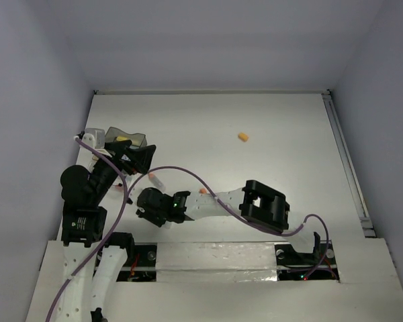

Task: Sort the stationery into containers
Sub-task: Pick up the pen from the center of the board.

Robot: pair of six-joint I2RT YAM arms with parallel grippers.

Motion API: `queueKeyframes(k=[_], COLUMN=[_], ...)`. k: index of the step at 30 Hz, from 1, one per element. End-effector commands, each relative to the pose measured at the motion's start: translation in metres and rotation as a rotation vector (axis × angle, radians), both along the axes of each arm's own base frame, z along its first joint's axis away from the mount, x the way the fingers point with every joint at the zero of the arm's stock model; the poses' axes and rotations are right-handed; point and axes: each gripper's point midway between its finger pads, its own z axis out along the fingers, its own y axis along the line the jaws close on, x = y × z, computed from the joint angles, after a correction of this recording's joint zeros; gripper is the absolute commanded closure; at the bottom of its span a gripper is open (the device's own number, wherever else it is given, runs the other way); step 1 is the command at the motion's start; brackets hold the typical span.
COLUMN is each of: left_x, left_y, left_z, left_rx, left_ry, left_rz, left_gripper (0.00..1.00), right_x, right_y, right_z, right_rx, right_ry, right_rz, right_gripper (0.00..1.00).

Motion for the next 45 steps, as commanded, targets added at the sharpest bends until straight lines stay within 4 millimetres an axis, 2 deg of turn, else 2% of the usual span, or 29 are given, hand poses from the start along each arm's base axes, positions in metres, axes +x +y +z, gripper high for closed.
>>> queueKeyframes(k=[1, 2, 4, 5, 7, 8, 9, 10, 11, 12, 14, 15, 16, 17, 19, 20, 22, 24, 26, 27, 29, 32, 40, 45], left_x=[-0.002, -0.002, 0.000, 0.000, -0.002, -0.003, -0.004, -0.003, -0.003, -0.002, -0.002, 0.000, 0.001, 0.002, 0.002, 0.001, -0.004, -0.005, -0.009, -0.010, -0.014, -0.013, -0.015, 0.000], left_y=[0.006, 0.006, 0.005, 0.005, 0.003, 0.001, 0.000, -0.003, -0.004, -0.005, -0.007, -0.008, -0.009, -0.010, -0.017, -0.020, -0.028, -0.030, -0.038, -0.043, -0.056, -0.068, -0.112, -0.113], left_z=[0.021, 0.022, 0.022, 0.022, 0.025, 0.025, 0.025, 0.021, 0.020, 0.013, 0.005, -0.009, -0.015, -0.023, -0.045, -0.053, -0.065, -0.073, -0.073, -0.079, -0.076, -0.074, -0.076, -0.076], left_rx=[-0.002, -0.004, -0.006, -0.004, 0.000, -0.001, -0.003, -0.005, -0.005, -0.008, -0.014, -0.017, -0.018, -0.020, -0.033, -0.039, -0.051, -0.054, -0.080, -0.092, -0.136, -0.166, -0.164, -0.154], left_ry=[-0.063, -0.066, -0.062, -0.063, -0.070, -0.073, -0.072, -0.060, -0.059, -0.042, -0.025, 0.004, 0.016, 0.035, 0.085, 0.099, 0.123, 0.138, 0.140, 0.159, 0.157, 0.151, 0.175, 0.176], left_rz=[0.038, 0.039, 0.036, 0.034, 0.018, 0.009, -0.001, -0.015, -0.020, -0.028, -0.035, -0.039, -0.044, -0.050, -0.095, -0.113, -0.165, -0.175, -0.216, -0.243, -0.296, -0.318, -0.379, -0.292], left_gripper=[0.01, 0.01, 0.01, 0.01, 0.01, 0.01, 0.01, 0.01, 0.01, 0.02, 0.05, 0.06, 0.06, 0.07, 0.16, 0.28, 0.37, 0.38, 0.38, 0.37, 0.36, 0.36, 0.34, 0.38], right_x=[0.000, 0.001, 0.006, 0.008, 0.016, 0.017, 0.031, 0.036, 0.042, 0.056, 0.071, 0.086, 0.092, 0.099, 0.115, 0.118, 0.124, 0.131, 0.131, 0.130, 0.129, 0.130, 0.131, 0.128], right_y=[0.005, 0.006, 0.007, 0.011, 0.000, -0.001, -0.016, -0.024, -0.031, -0.051, -0.072, -0.091, -0.104, -0.111, -0.132, -0.136, -0.141, -0.144, -0.141, -0.138, -0.133, -0.128, -0.118, -0.119], right_z=[0.021, 0.028, 0.048, 0.080, 0.098, 0.137, 0.138, 0.150, 0.164, 0.185, 0.205, 0.227, 0.222, 0.230, 0.245, 0.252, 0.265, 0.283, 0.299, 0.306, 0.318, 0.325, 0.319, 0.317], right_rx=[0.027, 0.054, 0.109, 0.195, 0.244, 0.347, 0.354, 0.390, 0.438, 0.500, 0.577, 0.631, 0.631, 0.662, 0.701, 0.727, 0.760, 0.815, 0.883, 0.912, 0.967, 0.998, 0.985, 0.992], right_ry=[-0.031, -0.032, -0.053, -0.063, -0.076, -0.080, -0.090, -0.090, -0.081, -0.095, -0.075, -0.083, -0.079, -0.072, -0.085, -0.087, -0.097, -0.106, -0.099, -0.092, -0.078, -0.071, -0.063, -0.059], right_rz=[-0.010, -0.028, -0.057, -0.078, -0.126, -0.151, -0.200, -0.228, -0.267, -0.325, -0.400, -0.442, -0.473, -0.502, -0.564, -0.580, -0.607, -0.634, -0.634, -0.624, -0.610, -0.599, -0.577, -0.559], right_gripper=[0.79, 0.84, 0.87, 0.90, 0.93, 0.95, 0.96, 0.96, 0.97, 0.97, 0.97, 0.97, 0.97, 0.97, 0.97, 0.98, 0.99, 1.00, 1.00, 1.00, 1.00, 1.00, 1.00, 1.00])
